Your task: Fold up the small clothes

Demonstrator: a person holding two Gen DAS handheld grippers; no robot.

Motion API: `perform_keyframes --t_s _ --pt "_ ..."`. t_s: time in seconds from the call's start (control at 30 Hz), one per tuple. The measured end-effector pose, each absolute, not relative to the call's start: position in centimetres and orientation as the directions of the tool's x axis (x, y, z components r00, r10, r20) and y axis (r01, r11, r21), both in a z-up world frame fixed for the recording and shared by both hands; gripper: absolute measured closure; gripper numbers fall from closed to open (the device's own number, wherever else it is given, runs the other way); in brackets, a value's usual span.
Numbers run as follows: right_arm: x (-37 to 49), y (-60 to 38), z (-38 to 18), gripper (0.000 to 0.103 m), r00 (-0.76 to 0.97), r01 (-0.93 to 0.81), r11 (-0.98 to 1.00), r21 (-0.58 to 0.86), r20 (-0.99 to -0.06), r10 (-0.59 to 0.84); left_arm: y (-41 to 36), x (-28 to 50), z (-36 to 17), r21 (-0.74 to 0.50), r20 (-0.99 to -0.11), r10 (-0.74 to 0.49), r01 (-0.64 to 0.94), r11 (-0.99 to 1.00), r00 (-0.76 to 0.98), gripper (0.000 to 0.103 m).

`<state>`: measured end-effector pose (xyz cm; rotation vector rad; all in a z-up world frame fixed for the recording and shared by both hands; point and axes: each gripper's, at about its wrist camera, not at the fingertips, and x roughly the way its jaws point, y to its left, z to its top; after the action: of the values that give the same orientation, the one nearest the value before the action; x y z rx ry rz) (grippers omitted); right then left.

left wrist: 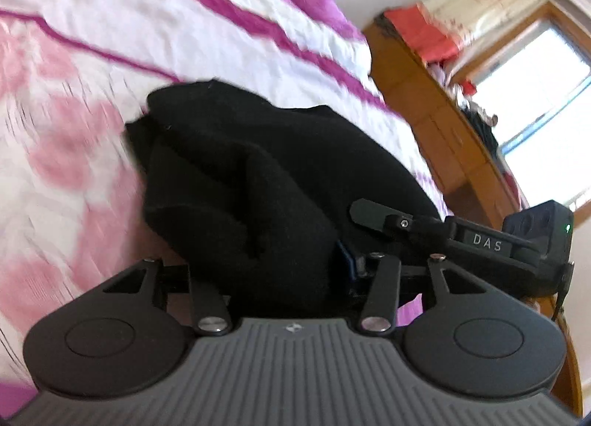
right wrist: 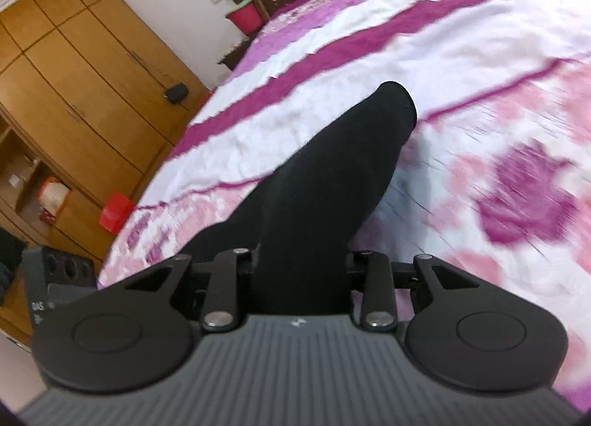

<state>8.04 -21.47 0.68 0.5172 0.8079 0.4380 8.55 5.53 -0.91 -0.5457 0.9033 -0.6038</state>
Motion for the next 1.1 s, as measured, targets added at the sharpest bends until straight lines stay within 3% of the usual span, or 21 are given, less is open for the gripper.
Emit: perform_keyframes --t_s 0.13,0.23,0.53,0.73,0.77,0.87,0.9,1.1 --pt "5.2 -23.4 -1.5 0.063 0.598 -0.137 0.828 0.544 -0.621 0.507 3.0 5.7 -2.6 -0.575 -0.637 -0.609 0.234 0.784 0.473 0.048" --pt "4.0 -23.6 -3.4 0.051 0.596 -0.118 0.855 0.506 -0.652 0.468 2.9 4.0 -3.2 -0.522 -0.668 -0.556 0.222 0.824 0.494 0.048" --pt "0.3 -23.8 -1.7 0.049 0.730 -0.126 0.925 0.359 -0.597 0.331 4.0 0.3 2.3 -0.367 -0.614 -0.429 0.242 0.898 0.663 0.046" --pt "1.3 -24.2 -1.5 0.049 0.758 -0.104 0.932 0.347 -0.579 0.301 2.0 2.6 -0.4 -0.371 -0.647 -0.438 0.244 0.896 0.625 0.045" --pt "1.7 -24.3 -1.8 0.049 0.750 -0.095 0.927 0.363 -0.586 0.307 1.9 3.0 -1.3 -0.381 -0.651 -0.440 0.235 0.894 0.619 0.048" --pt "2.4 -24.2 -3.2 0.049 0.720 -0.088 0.908 0.410 -0.603 0.342 2.4 2.5 -1.7 -0.395 -0.619 -0.451 0.241 0.887 0.643 0.080" --pt "2.3 -24.1 -3.5 0.049 0.717 -0.090 0.902 0.423 -0.601 0.353 2.7 2.1 -1.3 -0.400 -0.613 -0.455 0.242 0.884 0.646 0.084" --pt "0.6 -22.5 -2.9 0.049 0.704 -0.172 0.896 0.409 -0.585 0.402 3.4 -0.2 -1.0 -0.316 -0.643 -0.384 0.227 0.921 0.663 0.086"
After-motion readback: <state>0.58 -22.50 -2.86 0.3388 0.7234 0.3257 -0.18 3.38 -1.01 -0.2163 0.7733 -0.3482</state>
